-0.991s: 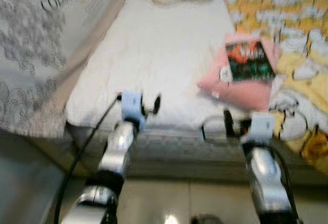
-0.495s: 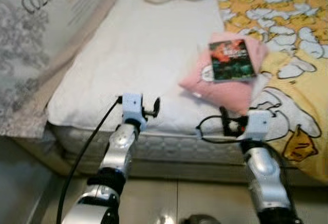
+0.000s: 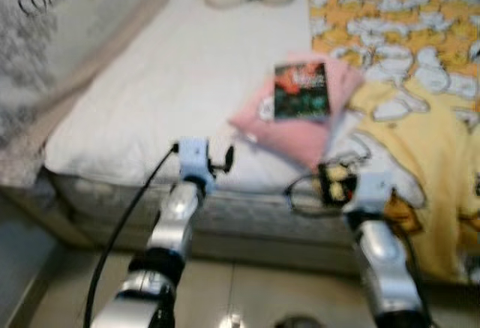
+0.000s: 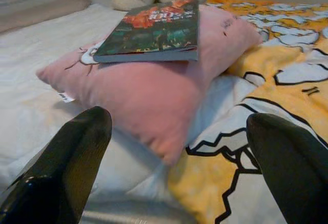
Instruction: Clean up the room
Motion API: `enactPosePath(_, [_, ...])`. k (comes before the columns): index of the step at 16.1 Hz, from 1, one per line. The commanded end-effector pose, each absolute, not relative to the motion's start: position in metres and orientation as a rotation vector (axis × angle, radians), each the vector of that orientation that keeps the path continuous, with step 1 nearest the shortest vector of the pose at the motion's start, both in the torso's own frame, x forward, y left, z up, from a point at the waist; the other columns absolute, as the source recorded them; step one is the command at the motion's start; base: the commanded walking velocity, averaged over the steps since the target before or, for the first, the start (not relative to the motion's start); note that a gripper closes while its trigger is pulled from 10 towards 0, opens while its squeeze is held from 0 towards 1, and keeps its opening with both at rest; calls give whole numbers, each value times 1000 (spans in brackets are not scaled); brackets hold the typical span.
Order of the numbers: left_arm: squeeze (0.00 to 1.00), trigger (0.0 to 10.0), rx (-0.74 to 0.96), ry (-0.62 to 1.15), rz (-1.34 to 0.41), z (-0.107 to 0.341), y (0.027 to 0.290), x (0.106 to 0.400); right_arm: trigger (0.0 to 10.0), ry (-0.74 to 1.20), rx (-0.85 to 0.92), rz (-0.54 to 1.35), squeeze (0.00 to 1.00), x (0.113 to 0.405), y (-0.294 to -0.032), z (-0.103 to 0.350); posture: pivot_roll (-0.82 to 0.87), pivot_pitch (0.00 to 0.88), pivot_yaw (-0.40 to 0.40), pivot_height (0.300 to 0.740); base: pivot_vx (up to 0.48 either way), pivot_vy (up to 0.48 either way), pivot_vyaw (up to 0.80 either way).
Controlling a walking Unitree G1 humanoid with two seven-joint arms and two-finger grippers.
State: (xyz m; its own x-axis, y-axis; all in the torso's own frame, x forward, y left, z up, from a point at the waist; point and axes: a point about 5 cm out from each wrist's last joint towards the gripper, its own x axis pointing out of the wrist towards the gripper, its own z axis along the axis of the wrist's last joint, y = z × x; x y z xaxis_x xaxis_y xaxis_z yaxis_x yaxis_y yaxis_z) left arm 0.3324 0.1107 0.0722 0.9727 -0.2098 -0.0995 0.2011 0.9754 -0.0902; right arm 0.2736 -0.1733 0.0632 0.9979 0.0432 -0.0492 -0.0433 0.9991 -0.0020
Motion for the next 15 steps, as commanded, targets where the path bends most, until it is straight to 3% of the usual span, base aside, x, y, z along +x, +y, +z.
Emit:
enactPosePath(1, [0, 10000, -83, 105, -207, 75, 110, 334, 10000, 40, -11, 37, 0, 277, -176, 67, -243, 12, 93, 740, 0, -480, 0])
enactPosePath(6, [0, 10000, -117, -17, -131, 93, 131, 338, 10000, -143, 82, -84, 0, 275, -197, 94, -251, 1, 95, 740, 0, -480, 0])
enactPosePath(8, [0, 10000, -146, -32, -63, 94, 152, 334, 10000, -52, -2, -86, 0, 264, -213, 79, -259, 0, 99, 740, 0, 0, 0])
enactPosePath(10, [0, 10000, -127, -1, -49, 79, 165, 318, 10000, 22, -134, 1, 0, 254, -212, 65, -261, 0, 99, 740, 0, -240, 0])
enactPosePath(15, [0, 10000, -139, 16, -45, 75, 162, 318, 10000, 14, -129, 14, 0, 258, -208, 69, -259, 0, 81, 740, 0, -477, 0])
